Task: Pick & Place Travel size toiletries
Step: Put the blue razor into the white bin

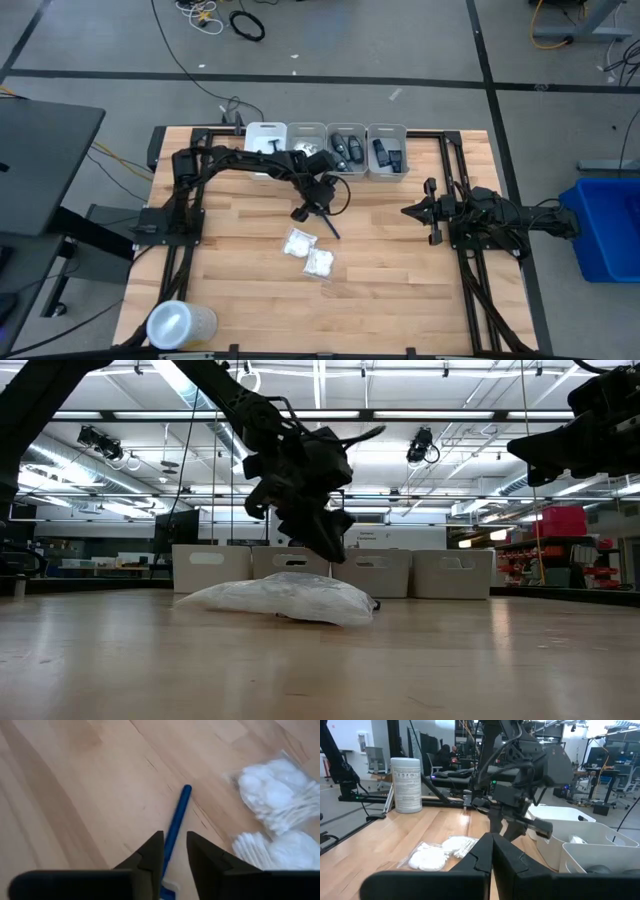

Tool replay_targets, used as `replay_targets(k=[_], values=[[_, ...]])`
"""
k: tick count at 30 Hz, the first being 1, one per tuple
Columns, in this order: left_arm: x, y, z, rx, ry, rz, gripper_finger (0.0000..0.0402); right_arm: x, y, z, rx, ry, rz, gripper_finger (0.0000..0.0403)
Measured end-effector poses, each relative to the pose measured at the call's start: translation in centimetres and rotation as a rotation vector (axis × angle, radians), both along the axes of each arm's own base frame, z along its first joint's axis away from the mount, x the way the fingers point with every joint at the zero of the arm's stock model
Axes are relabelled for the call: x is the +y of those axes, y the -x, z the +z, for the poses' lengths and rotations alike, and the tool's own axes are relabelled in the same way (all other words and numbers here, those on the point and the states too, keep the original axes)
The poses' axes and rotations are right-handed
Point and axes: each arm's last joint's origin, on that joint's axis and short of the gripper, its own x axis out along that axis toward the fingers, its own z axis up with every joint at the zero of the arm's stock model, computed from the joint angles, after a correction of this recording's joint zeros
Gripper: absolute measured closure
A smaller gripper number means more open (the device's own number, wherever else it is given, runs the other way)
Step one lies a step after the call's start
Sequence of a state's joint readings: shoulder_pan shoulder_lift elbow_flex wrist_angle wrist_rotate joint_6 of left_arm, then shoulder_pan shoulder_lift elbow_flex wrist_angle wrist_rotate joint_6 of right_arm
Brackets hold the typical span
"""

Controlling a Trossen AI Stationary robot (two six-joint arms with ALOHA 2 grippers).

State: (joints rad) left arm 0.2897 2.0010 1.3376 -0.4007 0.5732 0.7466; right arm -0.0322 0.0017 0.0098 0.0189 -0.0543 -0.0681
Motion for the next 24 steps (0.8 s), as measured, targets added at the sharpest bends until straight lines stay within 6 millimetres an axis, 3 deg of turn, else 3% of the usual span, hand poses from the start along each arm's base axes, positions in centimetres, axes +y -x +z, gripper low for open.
replay_targets(k=[11,24], values=[[0.0,-0.5,-2.0,0.026,0.005,-0.019,0.0239,0.0,0.0,0.0,0.000,0.000,0.000,0.0389],[0.0,-0.5,-2.3,-0.010,-0.050,-0.094,0.0227,0.0,0.0,0.0,0.000,0.000,0.000,0.0389]])
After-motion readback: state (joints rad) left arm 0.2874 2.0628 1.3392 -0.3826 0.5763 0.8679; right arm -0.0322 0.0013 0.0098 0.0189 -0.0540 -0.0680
